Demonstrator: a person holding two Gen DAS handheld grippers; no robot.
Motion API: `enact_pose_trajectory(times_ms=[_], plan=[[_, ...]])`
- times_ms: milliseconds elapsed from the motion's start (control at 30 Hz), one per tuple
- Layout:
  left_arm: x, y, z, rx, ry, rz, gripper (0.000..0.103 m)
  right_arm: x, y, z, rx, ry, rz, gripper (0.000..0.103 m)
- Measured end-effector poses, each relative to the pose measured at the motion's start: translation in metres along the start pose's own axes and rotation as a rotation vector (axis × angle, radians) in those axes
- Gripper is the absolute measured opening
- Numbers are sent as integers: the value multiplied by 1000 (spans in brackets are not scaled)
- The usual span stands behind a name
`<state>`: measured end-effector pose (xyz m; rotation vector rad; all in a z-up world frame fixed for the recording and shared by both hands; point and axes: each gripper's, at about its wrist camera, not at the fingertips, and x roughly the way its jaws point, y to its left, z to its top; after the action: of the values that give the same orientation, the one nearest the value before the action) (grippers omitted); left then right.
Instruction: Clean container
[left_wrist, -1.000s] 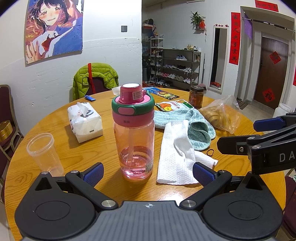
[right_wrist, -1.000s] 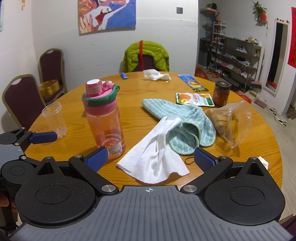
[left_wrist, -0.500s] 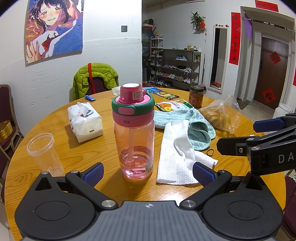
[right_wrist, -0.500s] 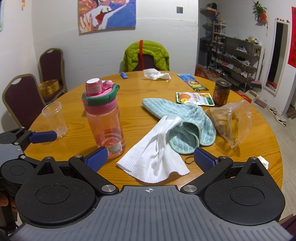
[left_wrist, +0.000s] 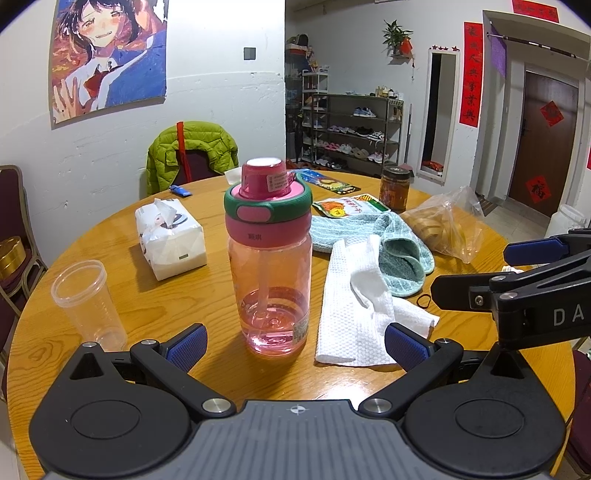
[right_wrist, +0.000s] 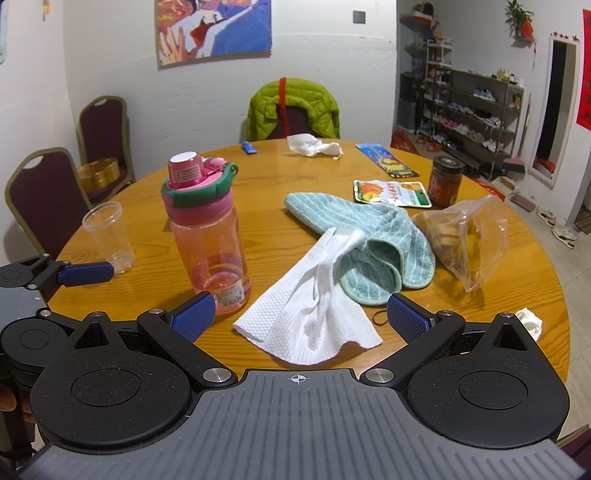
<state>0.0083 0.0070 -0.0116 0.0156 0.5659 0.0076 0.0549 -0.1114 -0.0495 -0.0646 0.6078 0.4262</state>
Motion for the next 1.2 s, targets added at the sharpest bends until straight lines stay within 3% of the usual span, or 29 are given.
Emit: enact_pose_trajectory(times_ms=[567, 733, 833, 867, 1100, 1167, 1200], plan=[[68, 34, -9, -36, -4, -53, 102, 99, -29, 1, 70, 29, 67, 99], [91, 33, 3, -32, -18, -52, 93, 121, -38, 9, 81, 18, 81, 98], [102, 30, 9, -10, -31, -44, 81, 135, -44, 14, 88, 11, 90, 98], [105, 28, 10, 5, -40, -58, 72, 139, -46, 15, 90, 9, 93, 98], [121, 26, 10, 63, -107, -71, 72, 162, -50, 22, 81, 2, 87, 94], [121, 29, 8, 49, -114, -90, 73, 164, -50, 18, 65, 10, 86, 86], [120, 33, 8, 29, -115, -100, 78, 165, -48, 16, 49, 16, 88, 83]])
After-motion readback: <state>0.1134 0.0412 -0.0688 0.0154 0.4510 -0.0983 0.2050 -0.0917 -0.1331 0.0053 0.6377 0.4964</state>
